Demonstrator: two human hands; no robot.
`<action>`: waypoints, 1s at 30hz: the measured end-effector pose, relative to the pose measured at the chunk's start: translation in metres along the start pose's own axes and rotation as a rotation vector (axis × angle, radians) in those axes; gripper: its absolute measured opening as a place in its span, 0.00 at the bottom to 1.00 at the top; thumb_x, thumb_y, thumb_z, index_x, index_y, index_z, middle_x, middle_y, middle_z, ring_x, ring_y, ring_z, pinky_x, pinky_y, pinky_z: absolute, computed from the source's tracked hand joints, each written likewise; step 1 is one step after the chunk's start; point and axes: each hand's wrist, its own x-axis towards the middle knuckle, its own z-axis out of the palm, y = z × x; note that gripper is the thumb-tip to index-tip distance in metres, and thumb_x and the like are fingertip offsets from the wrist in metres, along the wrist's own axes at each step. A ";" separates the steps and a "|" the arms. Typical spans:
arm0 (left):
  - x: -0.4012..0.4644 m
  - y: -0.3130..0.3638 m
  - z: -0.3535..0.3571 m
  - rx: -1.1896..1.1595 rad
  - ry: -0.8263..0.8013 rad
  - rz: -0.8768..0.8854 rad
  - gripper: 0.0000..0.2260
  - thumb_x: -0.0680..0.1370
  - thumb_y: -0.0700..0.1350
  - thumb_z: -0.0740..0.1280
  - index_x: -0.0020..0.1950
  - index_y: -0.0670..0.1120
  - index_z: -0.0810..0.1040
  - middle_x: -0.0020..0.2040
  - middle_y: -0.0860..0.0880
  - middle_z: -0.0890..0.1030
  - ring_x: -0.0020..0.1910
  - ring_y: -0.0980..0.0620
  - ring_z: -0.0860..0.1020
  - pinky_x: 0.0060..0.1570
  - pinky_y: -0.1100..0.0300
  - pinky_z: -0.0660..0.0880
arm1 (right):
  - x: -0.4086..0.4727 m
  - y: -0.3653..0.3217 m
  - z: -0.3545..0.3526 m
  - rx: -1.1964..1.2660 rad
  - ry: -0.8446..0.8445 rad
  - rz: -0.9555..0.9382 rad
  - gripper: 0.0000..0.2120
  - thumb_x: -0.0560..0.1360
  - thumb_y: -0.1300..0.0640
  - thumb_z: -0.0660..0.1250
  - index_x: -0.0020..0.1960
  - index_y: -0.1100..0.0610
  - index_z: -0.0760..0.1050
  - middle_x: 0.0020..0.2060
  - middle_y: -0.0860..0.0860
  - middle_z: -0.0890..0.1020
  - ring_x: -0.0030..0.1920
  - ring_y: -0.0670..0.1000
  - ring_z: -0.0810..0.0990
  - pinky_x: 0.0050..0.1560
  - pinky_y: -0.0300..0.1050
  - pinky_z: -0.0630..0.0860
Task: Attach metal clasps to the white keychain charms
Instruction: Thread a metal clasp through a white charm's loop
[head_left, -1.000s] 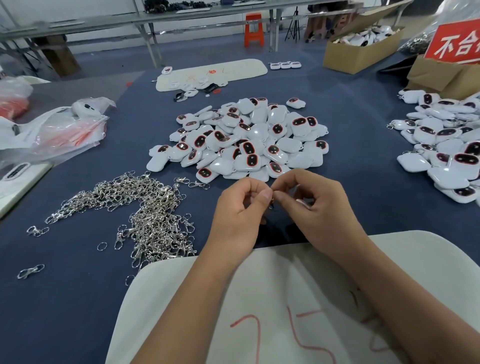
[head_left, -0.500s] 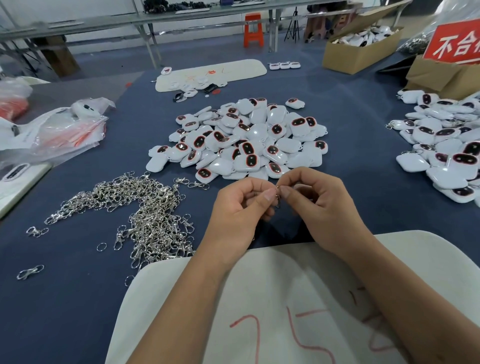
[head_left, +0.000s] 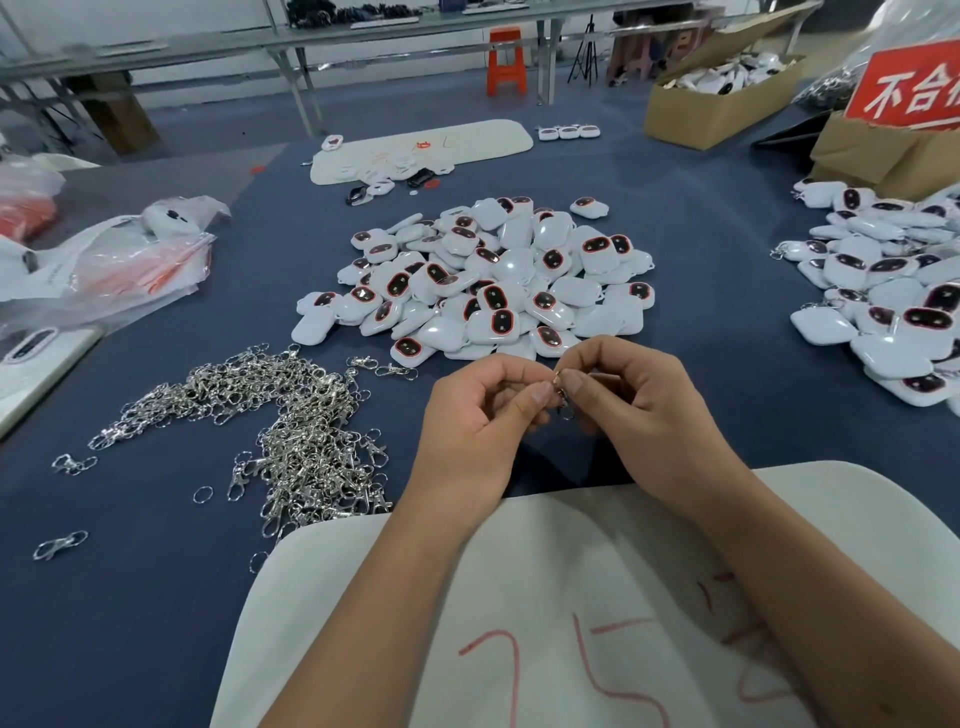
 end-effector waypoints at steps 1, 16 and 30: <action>0.000 0.000 0.000 -0.004 0.002 0.001 0.08 0.79 0.31 0.68 0.48 0.42 0.83 0.36 0.54 0.84 0.35 0.60 0.78 0.40 0.68 0.75 | 0.000 0.000 0.000 0.002 0.000 0.003 0.08 0.83 0.62 0.67 0.47 0.56 0.80 0.31 0.44 0.78 0.32 0.46 0.71 0.34 0.40 0.71; -0.002 0.001 0.002 0.107 0.050 0.023 0.07 0.80 0.32 0.67 0.47 0.40 0.83 0.37 0.55 0.83 0.37 0.62 0.79 0.41 0.69 0.75 | -0.001 -0.003 0.000 -0.045 -0.028 0.020 0.07 0.83 0.59 0.68 0.46 0.55 0.81 0.35 0.61 0.79 0.33 0.52 0.71 0.36 0.47 0.70; -0.003 0.002 0.006 0.355 0.107 0.169 0.06 0.80 0.35 0.68 0.46 0.44 0.83 0.40 0.55 0.83 0.40 0.56 0.81 0.41 0.68 0.73 | -0.003 -0.002 0.005 -0.105 0.052 -0.049 0.08 0.82 0.64 0.69 0.44 0.57 0.79 0.27 0.38 0.75 0.26 0.43 0.67 0.31 0.29 0.62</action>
